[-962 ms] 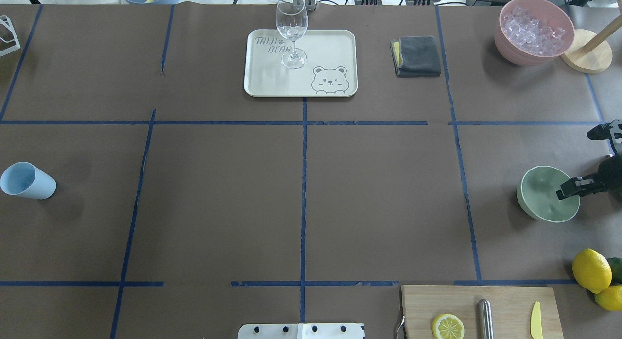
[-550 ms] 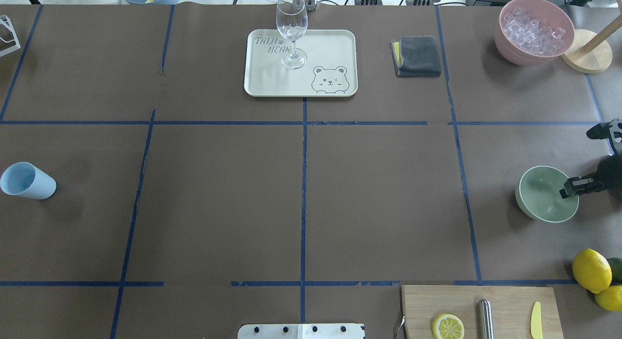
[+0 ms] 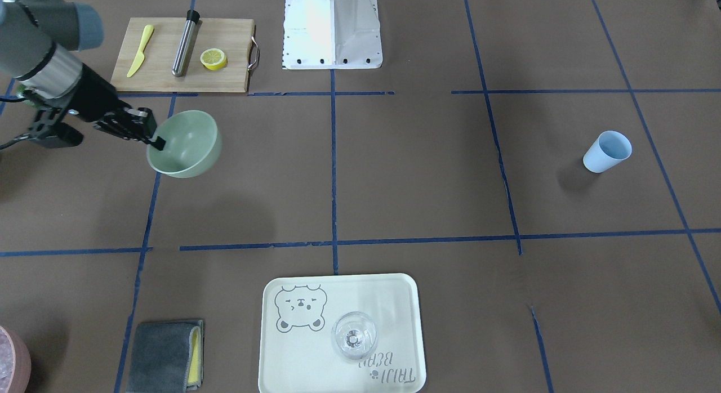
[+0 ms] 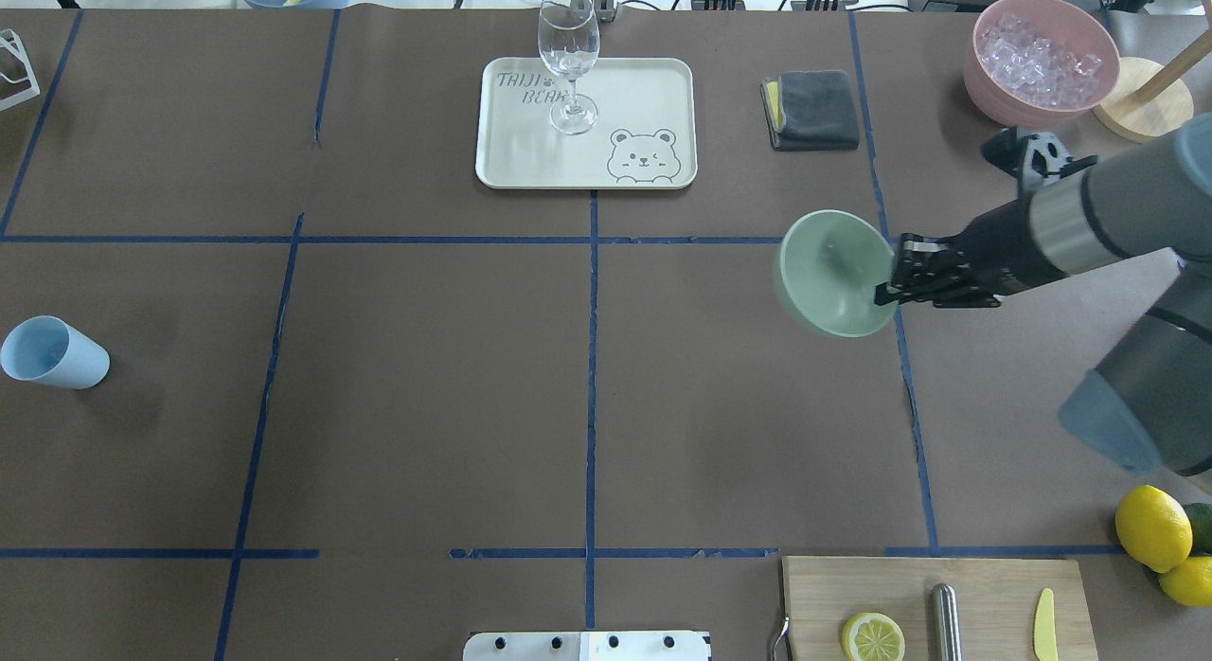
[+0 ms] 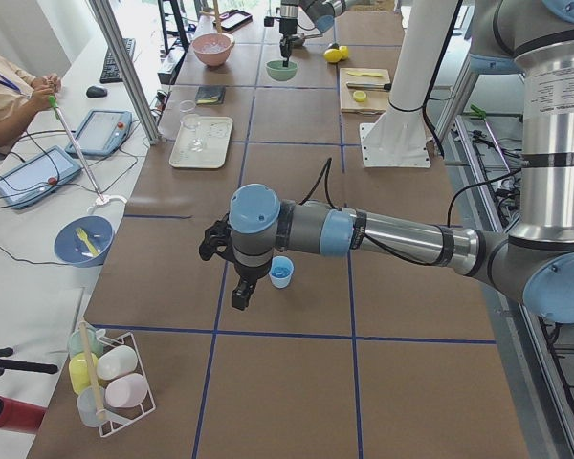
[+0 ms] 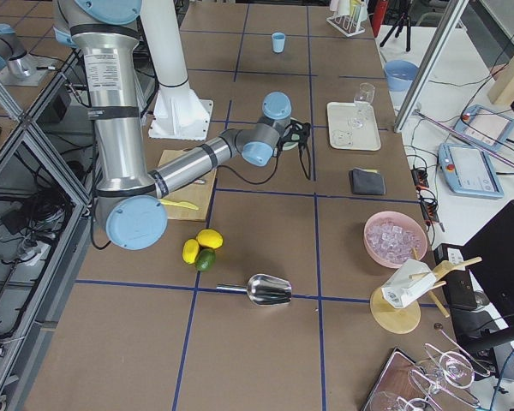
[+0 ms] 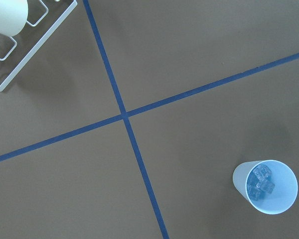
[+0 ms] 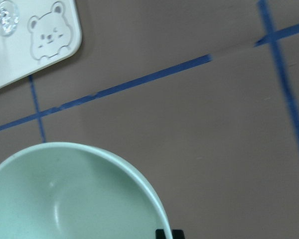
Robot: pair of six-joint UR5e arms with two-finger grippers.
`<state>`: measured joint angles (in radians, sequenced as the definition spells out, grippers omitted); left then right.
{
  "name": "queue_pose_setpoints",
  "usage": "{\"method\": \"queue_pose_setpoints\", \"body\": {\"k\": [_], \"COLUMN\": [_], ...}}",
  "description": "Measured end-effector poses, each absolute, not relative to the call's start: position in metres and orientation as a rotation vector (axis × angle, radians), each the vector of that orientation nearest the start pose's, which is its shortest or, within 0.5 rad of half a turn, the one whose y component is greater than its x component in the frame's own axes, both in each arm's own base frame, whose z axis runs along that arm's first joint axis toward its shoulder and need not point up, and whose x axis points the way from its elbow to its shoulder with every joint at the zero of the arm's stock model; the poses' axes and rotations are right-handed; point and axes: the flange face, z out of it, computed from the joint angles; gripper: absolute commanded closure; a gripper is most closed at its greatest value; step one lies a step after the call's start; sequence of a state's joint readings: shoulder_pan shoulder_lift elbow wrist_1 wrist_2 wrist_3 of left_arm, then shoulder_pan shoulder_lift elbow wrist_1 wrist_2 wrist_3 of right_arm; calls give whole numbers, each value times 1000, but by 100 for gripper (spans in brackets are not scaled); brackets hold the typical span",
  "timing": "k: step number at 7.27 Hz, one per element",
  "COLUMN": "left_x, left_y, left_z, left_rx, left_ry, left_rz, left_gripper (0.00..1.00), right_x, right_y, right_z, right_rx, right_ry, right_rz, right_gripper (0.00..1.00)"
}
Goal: Pour ice into bowl
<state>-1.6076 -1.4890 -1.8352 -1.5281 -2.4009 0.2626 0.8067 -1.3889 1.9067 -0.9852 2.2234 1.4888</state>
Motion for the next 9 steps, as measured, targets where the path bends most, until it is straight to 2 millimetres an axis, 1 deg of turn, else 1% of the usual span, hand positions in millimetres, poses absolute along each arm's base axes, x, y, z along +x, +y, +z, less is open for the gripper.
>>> {"method": "queue_pose_setpoints", "body": {"k": [1, 2, 3, 4, 5, 6, 7, 8, 9], "left_x": [-77, -76, -76, -75, -74, -72, -70, -67, -64], "left_y": [-457, -459, -460, -465, -470, -469, -460, -452, -447], "left_z": [567, 565, 562, 558, 555, 556, 564, 576, 585], "left_rx": [257, 260, 269, 299, 352, 406, 441, 469, 490], "left_ry": [804, 804, 804, 800, 795, 796, 812, 843, 874], "left_rz": [272, 273, 278, 295, 323, 352, 371, 387, 390], "left_gripper": [0, 0, 0, 0, 0, 0, 0, 0, 0], "right_x": [-377, -436, -495, -551, -591, -619, -637, -647, -650], "right_y": [-422, -406, -396, -396, -400, -402, -399, -396, -394], "right_z": [278, 227, 190, 167, 158, 161, 170, 177, 179], "right_rx": [-96, -110, -110, -116, -128, -139, -149, -157, -163], "right_ry": [-1225, -1211, -1174, -1131, -1090, -1049, -1015, -994, -989], "right_rz": [327, 363, 391, 428, 455, 465, 465, 463, 461], "right_gripper": [100, 100, 100, 100, 100, 100, 95, 2, 0]}}
